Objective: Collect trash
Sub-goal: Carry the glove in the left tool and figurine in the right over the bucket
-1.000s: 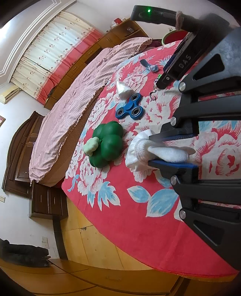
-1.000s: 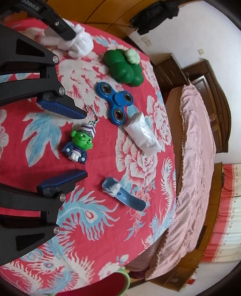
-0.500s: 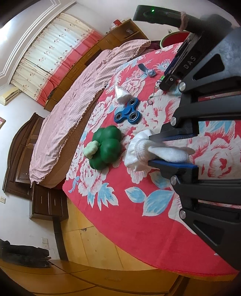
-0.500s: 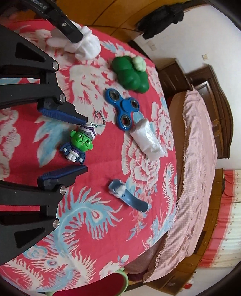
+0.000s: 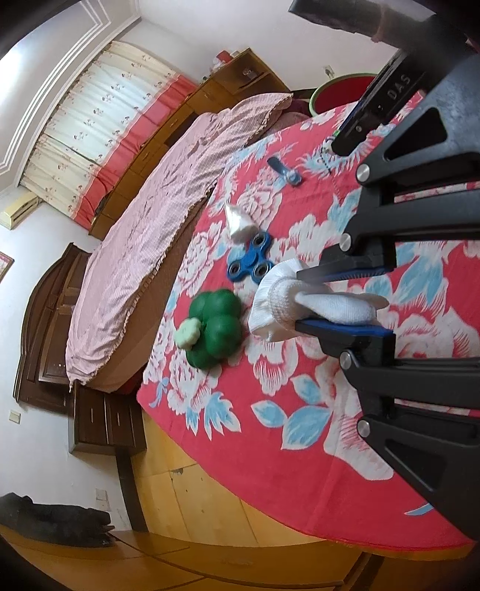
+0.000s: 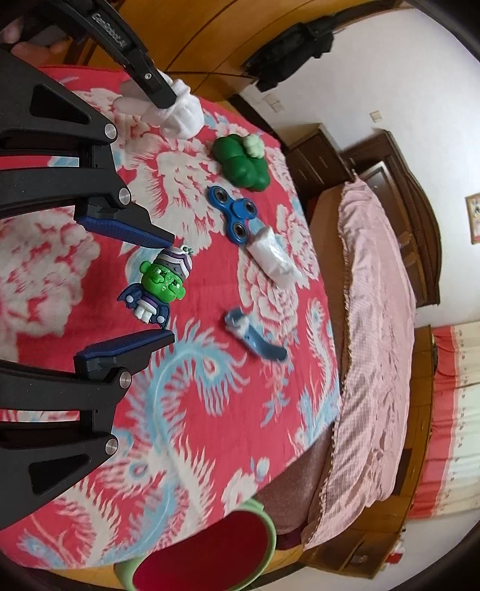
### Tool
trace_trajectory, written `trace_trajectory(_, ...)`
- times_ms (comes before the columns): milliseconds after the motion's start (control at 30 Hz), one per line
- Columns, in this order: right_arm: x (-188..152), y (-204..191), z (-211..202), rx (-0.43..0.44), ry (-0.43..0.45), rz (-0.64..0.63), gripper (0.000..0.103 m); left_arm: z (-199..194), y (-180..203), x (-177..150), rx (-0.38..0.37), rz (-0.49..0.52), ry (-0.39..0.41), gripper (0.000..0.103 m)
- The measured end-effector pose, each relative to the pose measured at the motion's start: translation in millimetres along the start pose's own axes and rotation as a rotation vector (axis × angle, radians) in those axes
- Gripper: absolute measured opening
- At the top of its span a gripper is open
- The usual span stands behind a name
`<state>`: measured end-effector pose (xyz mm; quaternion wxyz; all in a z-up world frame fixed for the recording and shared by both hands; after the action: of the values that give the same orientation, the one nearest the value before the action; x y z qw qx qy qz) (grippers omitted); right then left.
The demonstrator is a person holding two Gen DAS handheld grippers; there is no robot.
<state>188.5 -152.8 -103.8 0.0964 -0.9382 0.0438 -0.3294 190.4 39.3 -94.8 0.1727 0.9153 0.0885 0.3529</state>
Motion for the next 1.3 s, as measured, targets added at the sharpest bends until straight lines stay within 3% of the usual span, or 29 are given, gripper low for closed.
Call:
trace_trajectory(733, 11.3, 103.1, -84.2, 0.010, 0.153, 0.185, 0.046, -0.3, 111.3, -26.8, -0.133, 0.156, -0.090, 0.019)
trace_trajectory(1300, 10.1, 223.7, -129.1, -0.064, 0.250, 0.373, 0.046, 28.2, 240.8, -49.6, -0.244, 0.347, -0.166, 0.019)
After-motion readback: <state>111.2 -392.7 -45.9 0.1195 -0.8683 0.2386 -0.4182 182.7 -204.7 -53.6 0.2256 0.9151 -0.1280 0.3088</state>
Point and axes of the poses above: each gripper's, at about its wrist camera, not at the fingertips, and z roughly the way its jaws point, y to its right, x to its top, the point moved 9 cm from there along z, roughly the way its jaws point, and after that the axes turned 3 degrees about -y, right-handed, at the moved point
